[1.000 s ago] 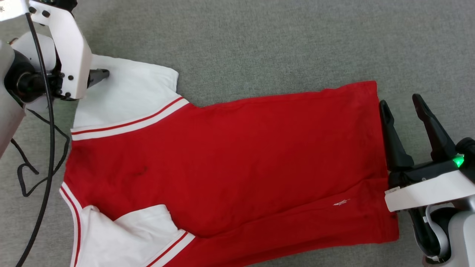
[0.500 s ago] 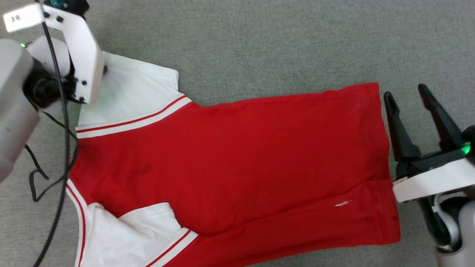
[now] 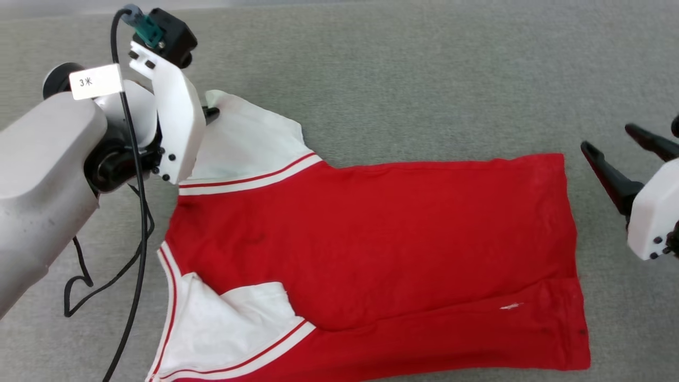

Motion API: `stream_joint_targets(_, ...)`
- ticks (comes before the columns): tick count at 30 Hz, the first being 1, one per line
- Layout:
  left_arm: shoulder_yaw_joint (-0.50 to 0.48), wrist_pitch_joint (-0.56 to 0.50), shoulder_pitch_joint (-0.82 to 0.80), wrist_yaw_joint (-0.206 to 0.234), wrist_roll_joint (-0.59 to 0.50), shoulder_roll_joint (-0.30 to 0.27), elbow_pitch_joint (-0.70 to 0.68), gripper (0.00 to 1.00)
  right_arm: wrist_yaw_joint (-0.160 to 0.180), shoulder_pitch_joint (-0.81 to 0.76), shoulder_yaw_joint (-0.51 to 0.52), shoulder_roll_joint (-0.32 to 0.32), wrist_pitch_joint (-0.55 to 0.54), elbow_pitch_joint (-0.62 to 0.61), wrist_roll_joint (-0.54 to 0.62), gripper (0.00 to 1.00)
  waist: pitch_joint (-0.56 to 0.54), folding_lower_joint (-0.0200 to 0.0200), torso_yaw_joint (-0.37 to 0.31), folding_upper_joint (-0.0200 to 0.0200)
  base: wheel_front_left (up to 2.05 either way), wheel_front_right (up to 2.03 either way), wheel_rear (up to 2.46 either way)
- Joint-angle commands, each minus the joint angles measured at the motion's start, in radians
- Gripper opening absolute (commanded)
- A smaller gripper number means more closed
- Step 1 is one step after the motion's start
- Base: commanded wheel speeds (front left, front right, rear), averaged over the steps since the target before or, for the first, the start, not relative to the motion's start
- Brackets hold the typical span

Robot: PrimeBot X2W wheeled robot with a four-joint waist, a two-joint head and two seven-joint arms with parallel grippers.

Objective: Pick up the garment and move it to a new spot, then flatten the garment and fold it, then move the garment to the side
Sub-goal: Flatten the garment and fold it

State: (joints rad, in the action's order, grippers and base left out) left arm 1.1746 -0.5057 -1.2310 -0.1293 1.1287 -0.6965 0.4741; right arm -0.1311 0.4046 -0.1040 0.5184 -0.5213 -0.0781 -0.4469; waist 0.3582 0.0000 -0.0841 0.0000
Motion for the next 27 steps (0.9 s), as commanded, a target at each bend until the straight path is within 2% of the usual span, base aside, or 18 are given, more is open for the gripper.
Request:
stream_joint_targets(1, 0.009, 0.016, 0.019, 0.0, -0.009, -0.007, -0.019, 0.0, 0.001, 0.035, -0.02, 0.031, -0.069, 0.019, -0.034, 1.0, -0.014, 0.0, 0.022, 0.0, 0.0, 0.0, 0.0)
stream_joint_targets(5, 0.02, 0.055, 0.018, 0.0, -0.019, -0.015, -0.068, 0.0, 0.001, 0.101, -0.078, 0.097, -0.244, 0.073, -0.096, 1.0, -0.012, 0.0, 0.045, 0.0, 0.0, 0.0, 0.0)
stream_joint_targets(11, 0.029, 0.088, -0.004, 0.0, -0.039, -0.009, -0.118, 0.0, 0.001, 0.183, -0.142, 0.135, -0.411, 0.177, -0.134, 1.0, 0.011, 0.0, 0.081, 0.0, 0.0, 0.0, 0.0)
stream_joint_targets(19, 0.031, 0.115, -0.036, 0.0, -0.062, -0.003, -0.145, 0.0, 0.001, 0.247, -0.213, 0.092, -0.43, 0.3, -0.126, 1.0, 0.066, 0.0, 0.114, 0.0, 0.0, 0.0, 0.0)
stream_joint_targets(27, 0.038, 0.14, -0.047, 0.0, -0.063, -0.001, -0.134, 0.0, 0.001, 0.226, -0.347, 0.055, -0.388, 0.438, -0.123, 1.0, 0.089, 0.0, 0.123, 0.0, 0.0, 0.0, 0.0)
